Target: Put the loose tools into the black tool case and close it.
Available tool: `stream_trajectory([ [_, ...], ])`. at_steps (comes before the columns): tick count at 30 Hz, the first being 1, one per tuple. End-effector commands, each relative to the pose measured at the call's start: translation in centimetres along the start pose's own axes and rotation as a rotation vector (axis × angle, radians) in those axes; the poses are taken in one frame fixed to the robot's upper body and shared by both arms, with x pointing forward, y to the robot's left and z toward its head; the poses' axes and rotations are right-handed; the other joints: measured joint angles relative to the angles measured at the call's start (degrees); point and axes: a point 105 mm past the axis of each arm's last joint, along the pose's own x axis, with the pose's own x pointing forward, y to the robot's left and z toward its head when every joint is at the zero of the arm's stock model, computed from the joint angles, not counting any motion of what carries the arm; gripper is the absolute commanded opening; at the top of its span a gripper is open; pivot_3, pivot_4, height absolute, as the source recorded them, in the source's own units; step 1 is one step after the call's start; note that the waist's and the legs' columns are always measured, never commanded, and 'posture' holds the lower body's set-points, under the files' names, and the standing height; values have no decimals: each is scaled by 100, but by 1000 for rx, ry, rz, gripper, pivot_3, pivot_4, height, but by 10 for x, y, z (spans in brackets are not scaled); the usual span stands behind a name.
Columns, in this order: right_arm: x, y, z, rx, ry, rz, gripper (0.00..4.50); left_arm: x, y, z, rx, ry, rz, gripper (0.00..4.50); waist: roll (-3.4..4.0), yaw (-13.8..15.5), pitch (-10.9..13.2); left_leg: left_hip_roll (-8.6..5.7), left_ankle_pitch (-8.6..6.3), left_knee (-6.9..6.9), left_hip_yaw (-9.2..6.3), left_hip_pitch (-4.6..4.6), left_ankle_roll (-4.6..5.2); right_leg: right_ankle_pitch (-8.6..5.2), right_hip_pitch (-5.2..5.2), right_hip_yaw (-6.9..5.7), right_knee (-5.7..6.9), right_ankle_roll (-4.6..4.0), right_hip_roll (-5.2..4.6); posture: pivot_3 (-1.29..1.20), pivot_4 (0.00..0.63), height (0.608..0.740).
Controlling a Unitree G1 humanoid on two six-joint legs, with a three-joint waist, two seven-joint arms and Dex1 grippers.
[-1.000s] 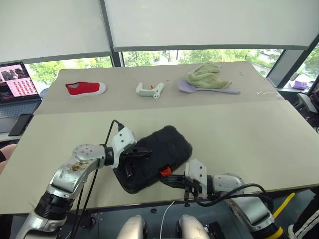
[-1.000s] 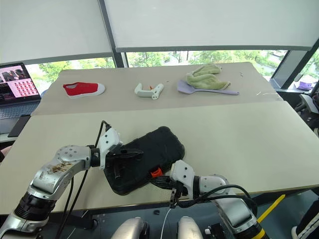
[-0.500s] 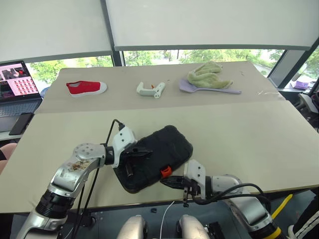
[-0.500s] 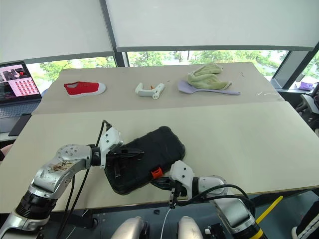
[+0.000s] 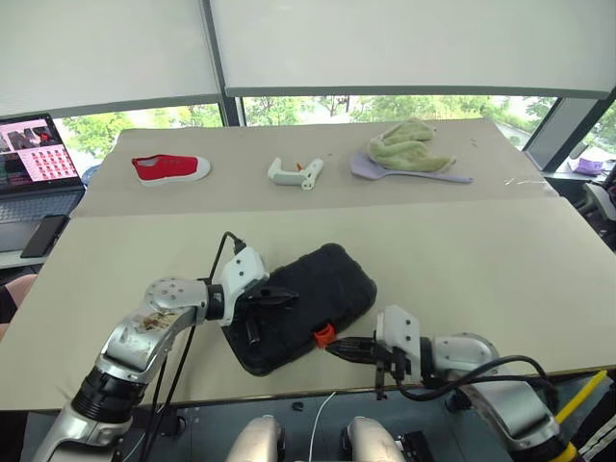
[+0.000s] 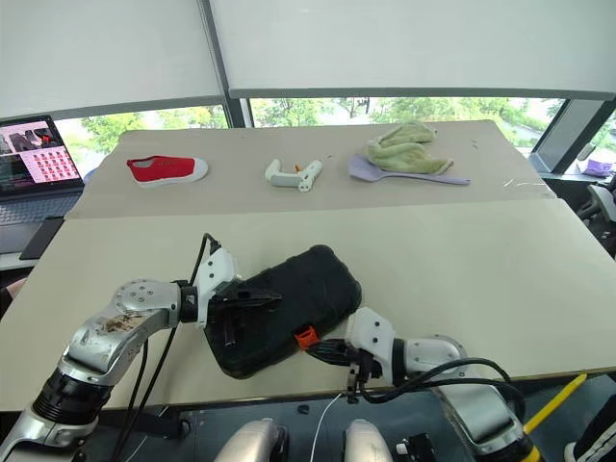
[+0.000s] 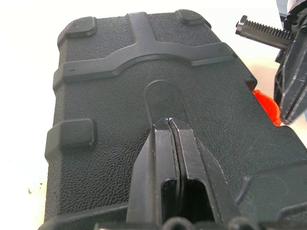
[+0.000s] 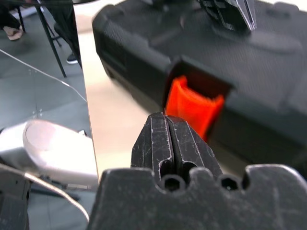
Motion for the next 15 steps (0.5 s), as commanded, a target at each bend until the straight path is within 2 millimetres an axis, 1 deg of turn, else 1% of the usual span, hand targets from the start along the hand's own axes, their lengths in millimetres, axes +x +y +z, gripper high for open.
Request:
stream_trajectory([
  [1,0,-7,4,-22,0,-27,0,7,-22,-61,-200,203,-57,64,1,14,0,-1,0,-4,0,-1,0,2,0,0,0,-4,0,0,150,740],
  [6,13,-14,13,-30,-46,-36,0,6,-22,-61,-203,201,-53,64,-2,18,0,-1,1,-15,2,0,1,-2,0,-14,-3,-2,9,0,150,740],
  [9,16,-14,16,-24,-68,-35,0,7,-22,-61,-203,201,-50,64,-3,2,1,3,2,-17,2,4,1,-21,0,-15,-2,28,13,0,150,740],
  [15,23,-16,26,1,-139,-47,0,7,-21,-62,-215,203,-43,64,-5,-20,2,9,2,-19,1,4,0,-22,-2,-11,0,25,12,0,150,740],
])
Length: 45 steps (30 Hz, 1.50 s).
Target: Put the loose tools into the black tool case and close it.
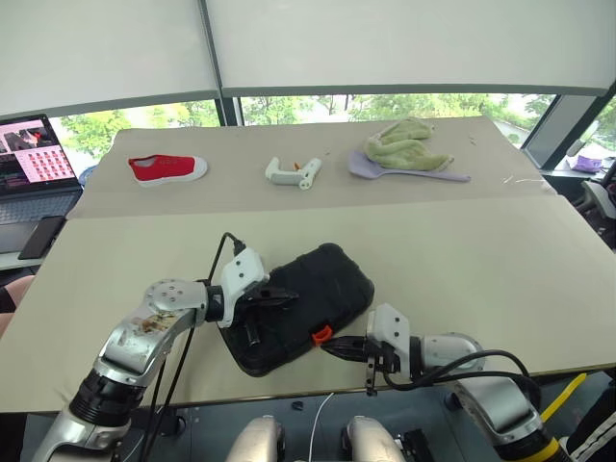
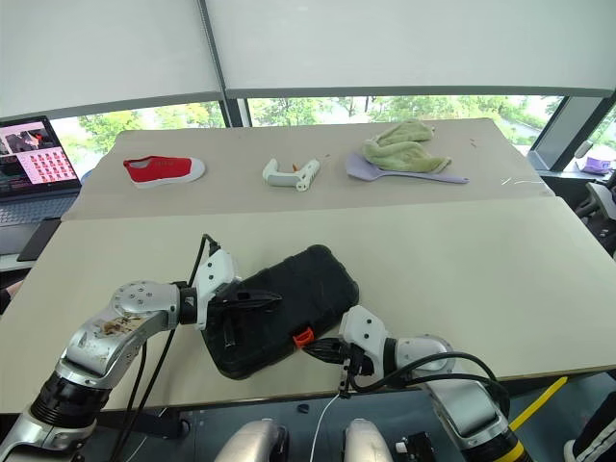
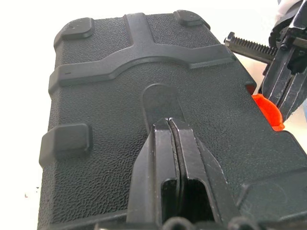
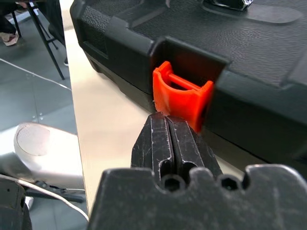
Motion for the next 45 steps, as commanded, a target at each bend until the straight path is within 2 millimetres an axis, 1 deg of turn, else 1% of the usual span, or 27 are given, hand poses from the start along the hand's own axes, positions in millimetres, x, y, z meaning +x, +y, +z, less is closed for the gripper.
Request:
stream_trajectory([
  [1,5,-10,32,-68,-120,-45,0,7,-20,-62,-213,202,-55,64,0,-14,0,1,0,-1,0,0,0,1,-1,1,0,-2,0,0,150,740],
  [7,-2,-9,36,-92,-120,-51,0,5,-24,-67,-225,212,-62,64,1,-45,1,4,0,-5,0,-1,-2,2,-4,8,2,-7,-1,0,150,740],
  [12,-8,-10,42,-112,-127,-59,0,3,-21,-70,-220,224,-63,64,1,-54,1,4,-2,-5,-1,-2,-4,1,-5,9,1,-8,-2,0,150,740],
  [17,-4,-13,45,-105,-138,-65,0,4,-17,-72,-222,228,-58,64,0,-67,1,5,-14,-7,-1,-1,-25,0,-4,9,1,-8,-2,0,150,740],
  [19,-2,-13,43,-101,-136,-63,0,4,-17,-73,-224,227,-57,64,0,-72,1,4,-14,-7,-1,1,-25,0,-4,9,1,-8,-1,0,150,740],
  [22,1,-12,48,-104,-156,-49,0,4,-20,-74,-233,224,-61,64,0,-77,1,6,-14,-8,0,2,-25,0,-4,8,1,-7,-1,0,150,740],
  [25,0,-18,51,-93,-169,-73,0,1,-22,-76,-238,223,-63,64,0,-92,1,6,-14,-8,-1,3,-26,0,-4,8,3,-7,0,0,150,740],
  [31,-4,-17,53,-65,-184,-55,0,-3,-24,-81,-246,231,-69,64,14,-77,-14,10,-16,-16,0,24,-30,-8,-5,5,-4,-7,-2,0,150,740],
  [34,-2,-19,47,-66,-162,-59,0,0,-23,-81,-242,209,-53,64,25,-71,-29,8,-16,-19,0,26,-24,-23,-2,5,-5,-6,-3,0,150,740],
  [36,-6,-18,46,-66,-161,-47,0,0,-21,-75,-226,157,-39,64,42,-67,-40,5,-17,-20,0,24,-20,-22,-2,8,-4,-8,-6,0,150,740],
  [38,-16,-17,49,-66,-169,-42,0,-3,-17,-66,-216,86,-15,64,53,-65,-47,1,-20,-21,0,11,-18,-11,-2,9,-5,-27,-14,0,150,740],
  [39,-22,-16,49,-67,-171,-43,0,-7,-16,-64,-223,66,-7,64,55,-63,-47,-1,-19,-21,0,0,-17,-2,-3,9,-5,-42,-16,0,150,740],
  [41,-31,-13,48,-69,-162,-24,0,-12,-15,-64,-206,54,-3,64,56,-70,-46,1,-20,-24,0,-6,-16,-1,-12,8,-5,-46,-15,0,150,740],
  [43,-41,-2,38,-60,-97,31,0,-17,-18,-68,-189,58,-13,64,54,-88,-43,2,-21,-36,1,-8,-16,-6,-22,10,-5,-53,-13,0,150,740],
  [45,-46,7,28,-56,-40,69,0,-17,-20,-69,-177,61,-20,64,55,-96,-44,2,-23,-47,3,-10,-17,-10,-31,10,-5,-59,-11,0,150,740],
])
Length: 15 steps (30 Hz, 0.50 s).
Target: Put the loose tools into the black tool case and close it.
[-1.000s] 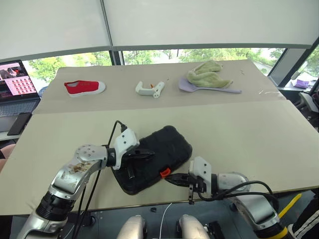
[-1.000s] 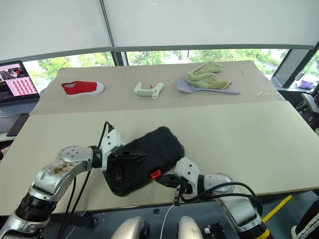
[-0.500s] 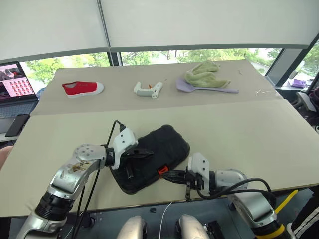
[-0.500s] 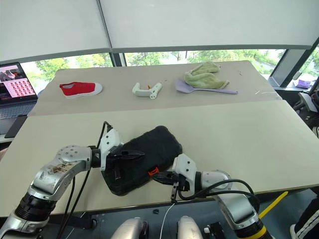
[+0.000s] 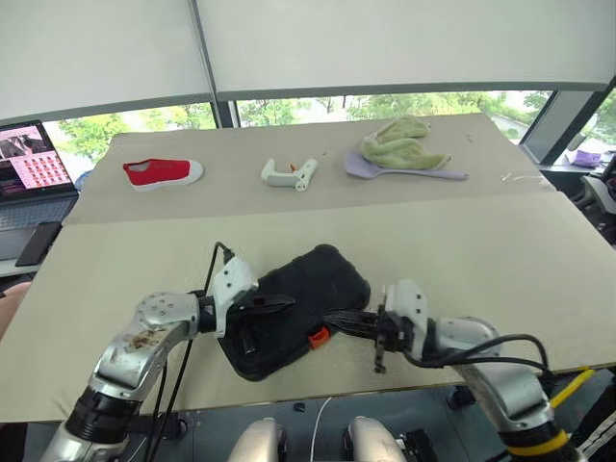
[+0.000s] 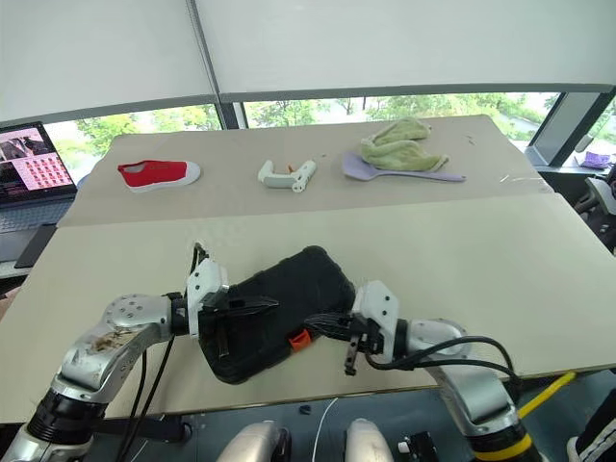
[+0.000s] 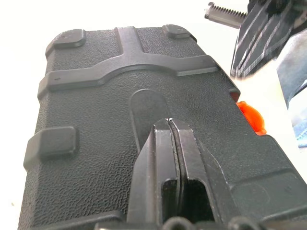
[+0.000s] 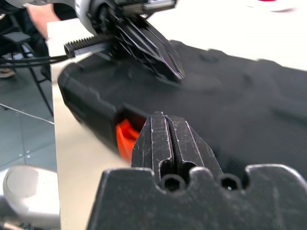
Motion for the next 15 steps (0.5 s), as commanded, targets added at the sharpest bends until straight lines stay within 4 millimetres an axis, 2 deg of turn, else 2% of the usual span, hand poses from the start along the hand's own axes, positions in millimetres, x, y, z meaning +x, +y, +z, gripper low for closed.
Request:
stream_trajectory([
  [1,-6,19,-2,-13,30,83,0,-7,-12,-56,-148,159,-11,64,3,-9,-2,0,0,-11,0,2,0,-2,-3,0,0,-4,3,0,150,740],
  [4,1,25,-7,3,38,91,0,0,-19,-50,-152,129,-25,64,12,-6,-7,6,0,-31,1,6,0,-13,-14,-4,10,-17,18,0,150,740],
  [8,12,29,-9,11,33,97,0,1,-28,-52,-168,139,-39,64,16,-2,-8,-1,1,-31,2,5,0,-41,-19,-14,19,25,20,0,150,740],
  [15,27,24,-8,7,13,76,0,-2,-40,-57,-198,157,-30,64,23,-6,-14,-29,-26,-31,11,0,-8,-40,-24,-9,11,19,13,0,150,740],
])
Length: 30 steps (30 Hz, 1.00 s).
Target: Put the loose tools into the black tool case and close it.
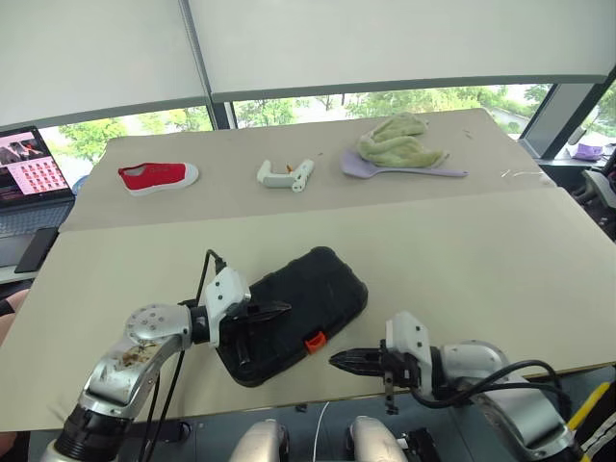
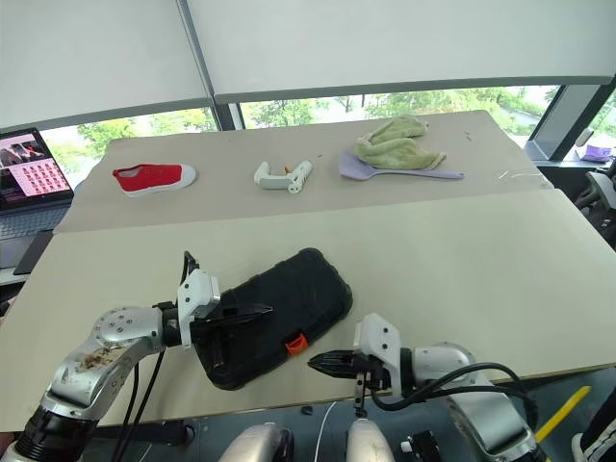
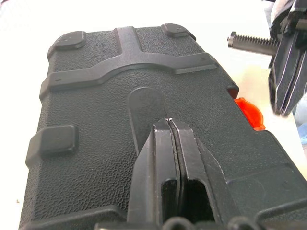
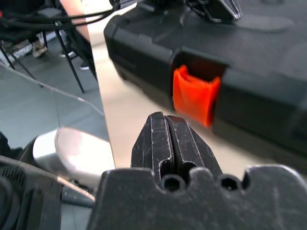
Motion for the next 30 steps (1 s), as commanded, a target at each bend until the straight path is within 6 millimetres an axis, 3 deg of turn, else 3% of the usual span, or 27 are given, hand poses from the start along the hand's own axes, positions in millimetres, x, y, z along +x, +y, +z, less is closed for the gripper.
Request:
stream_trajectory([
  [1,4,-6,6,-43,-12,-9,0,-1,-28,-55,-218,171,-61,64,2,1,-4,-3,-7,0,0,0,3,-2,0,0,-1,3,0,0,150,740],
  [7,13,-18,15,-43,-56,-23,0,-3,-26,-56,-234,164,-34,64,8,-13,-7,3,-30,2,3,1,3,-9,-5,4,-5,-2,-4,0,150,740],
  [16,25,-15,13,-12,-87,-20,0,-1,-23,-57,-241,155,-18,64,9,-31,-9,11,-28,12,4,14,1,-10,-5,7,21,-15,9,0,150,740],
  [21,9,-17,16,-11,-113,-43,0,-10,-15,-47,-238,35,37,64,17,-43,-14,10,-28,17,4,17,1,-10,-2,8,25,-15,6,0,150,740],
  [22,-3,-19,17,-7,-117,-57,0,-17,-11,-38,-191,-21,61,297,21,-37,-16,10,-28,17,4,16,1,-10,-2,8,25,-15,5,0,150,740],
  [24,-24,-22,20,-6,-120,-69,590,-32,-5,-24,-133,-97,97,770,22,-31,-15,8,-28,19,4,7,1,-10,-10,8,24,-15,2,0,150,740],
  [26,-43,-25,21,-31,-103,-82,1149,-49,4,-12,-76,-138,162,1535,-4,-18,0,6,-28,21,5,0,1,-10,-15,8,21,-16,-2,0,150,740],
  [30,-76,-38,21,-104,-50,-133,2513,-84,17,-4,-41,-120,311,2996,-48,-6,37,17,-28,23,4,-9,1,-7,-27,6,23,-24,5,0,150,740],
])
